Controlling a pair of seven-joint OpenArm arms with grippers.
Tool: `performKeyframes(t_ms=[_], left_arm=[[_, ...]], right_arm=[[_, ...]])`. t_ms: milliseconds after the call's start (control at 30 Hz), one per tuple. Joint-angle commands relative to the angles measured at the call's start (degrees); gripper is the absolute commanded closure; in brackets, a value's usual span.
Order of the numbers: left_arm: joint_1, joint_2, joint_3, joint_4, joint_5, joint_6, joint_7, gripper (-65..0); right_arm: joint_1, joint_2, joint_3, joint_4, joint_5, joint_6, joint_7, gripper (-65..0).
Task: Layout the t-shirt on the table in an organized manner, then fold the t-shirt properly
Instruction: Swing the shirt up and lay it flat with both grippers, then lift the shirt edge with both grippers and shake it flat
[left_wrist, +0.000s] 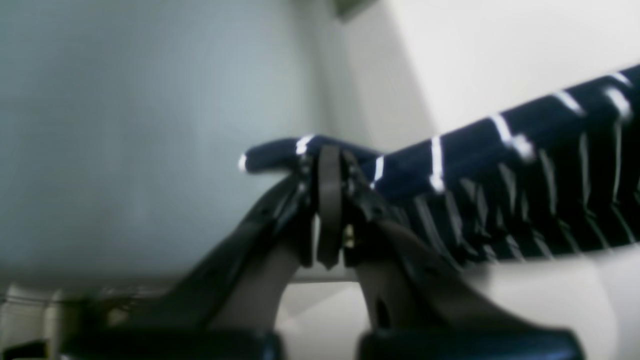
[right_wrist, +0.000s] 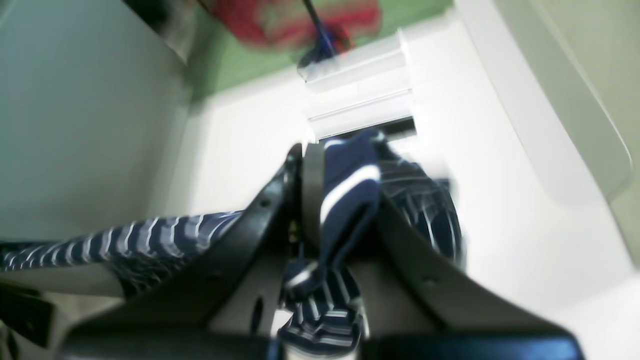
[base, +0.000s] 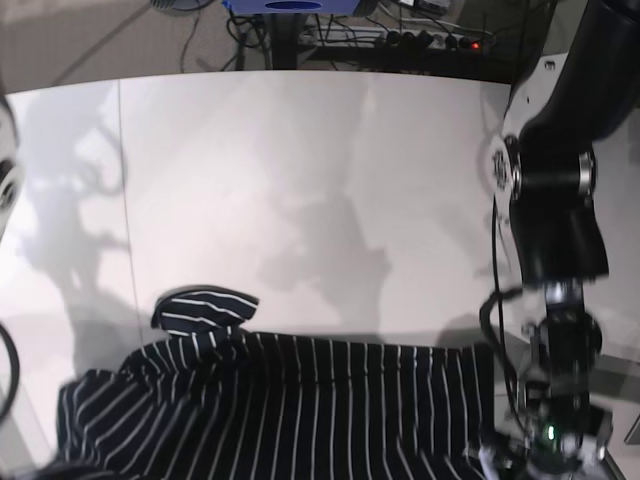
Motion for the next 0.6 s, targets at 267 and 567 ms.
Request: performKeyframes(t_ms=[267, 567], left_arm=[[36.81, -1.12, -3.94, 18.32, 0.02, 0.22, -2.4, 0.0], [48.59, -1.38, -8.34, 20.25, -0.51, 0.22, -6.09, 0.0]], right_arm=[[-34.59, -9.43, 7.29, 19.4, -0.48, -0.12, -4.05, 0.0], [-45.22, -11.1, 7.12, 24.06, -0.66, -0.21, -3.87, 0.0]])
